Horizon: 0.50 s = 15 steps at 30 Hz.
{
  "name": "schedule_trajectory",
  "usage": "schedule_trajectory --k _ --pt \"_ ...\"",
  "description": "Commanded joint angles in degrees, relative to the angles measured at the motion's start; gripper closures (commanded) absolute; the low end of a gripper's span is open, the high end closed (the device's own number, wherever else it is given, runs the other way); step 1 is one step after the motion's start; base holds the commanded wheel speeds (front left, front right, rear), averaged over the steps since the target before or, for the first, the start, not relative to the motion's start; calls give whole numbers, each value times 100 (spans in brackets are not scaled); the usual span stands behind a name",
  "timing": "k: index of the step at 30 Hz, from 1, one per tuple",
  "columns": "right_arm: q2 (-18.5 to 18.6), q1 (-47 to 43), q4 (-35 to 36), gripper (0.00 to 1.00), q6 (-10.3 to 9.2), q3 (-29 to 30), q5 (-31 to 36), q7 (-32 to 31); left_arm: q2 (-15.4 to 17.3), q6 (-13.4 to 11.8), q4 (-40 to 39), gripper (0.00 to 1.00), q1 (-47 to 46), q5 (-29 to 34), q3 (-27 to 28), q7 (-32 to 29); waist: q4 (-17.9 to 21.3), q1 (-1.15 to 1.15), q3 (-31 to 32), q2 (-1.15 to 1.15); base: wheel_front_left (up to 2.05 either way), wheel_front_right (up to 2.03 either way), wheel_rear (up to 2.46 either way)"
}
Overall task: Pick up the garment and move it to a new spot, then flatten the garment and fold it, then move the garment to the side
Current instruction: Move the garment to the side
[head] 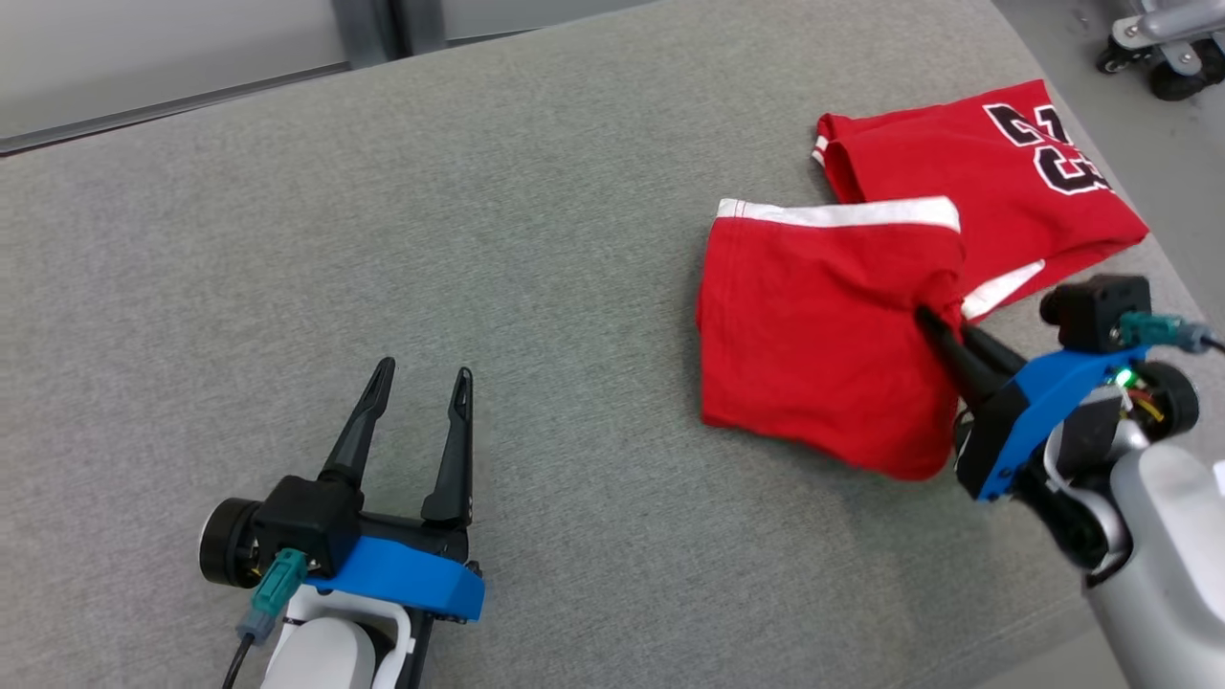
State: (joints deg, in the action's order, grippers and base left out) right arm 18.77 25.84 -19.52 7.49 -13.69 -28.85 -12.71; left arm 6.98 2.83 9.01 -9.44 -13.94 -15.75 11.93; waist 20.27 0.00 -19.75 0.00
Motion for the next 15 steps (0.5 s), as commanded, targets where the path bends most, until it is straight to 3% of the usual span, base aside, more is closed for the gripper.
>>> schedule_trajectory --k 1,15 --pt "76 141 -15 100 0 17 53 -44 35 -28 -33 0 -66 13 -6 -1 -59 0 -23 0 0 0 0" --pt "1470 1358 -458 100 0 183 323 -1076 104 -65 -201 0 -81 34 -108 -93 -777 0 -245 0 0 0 0"
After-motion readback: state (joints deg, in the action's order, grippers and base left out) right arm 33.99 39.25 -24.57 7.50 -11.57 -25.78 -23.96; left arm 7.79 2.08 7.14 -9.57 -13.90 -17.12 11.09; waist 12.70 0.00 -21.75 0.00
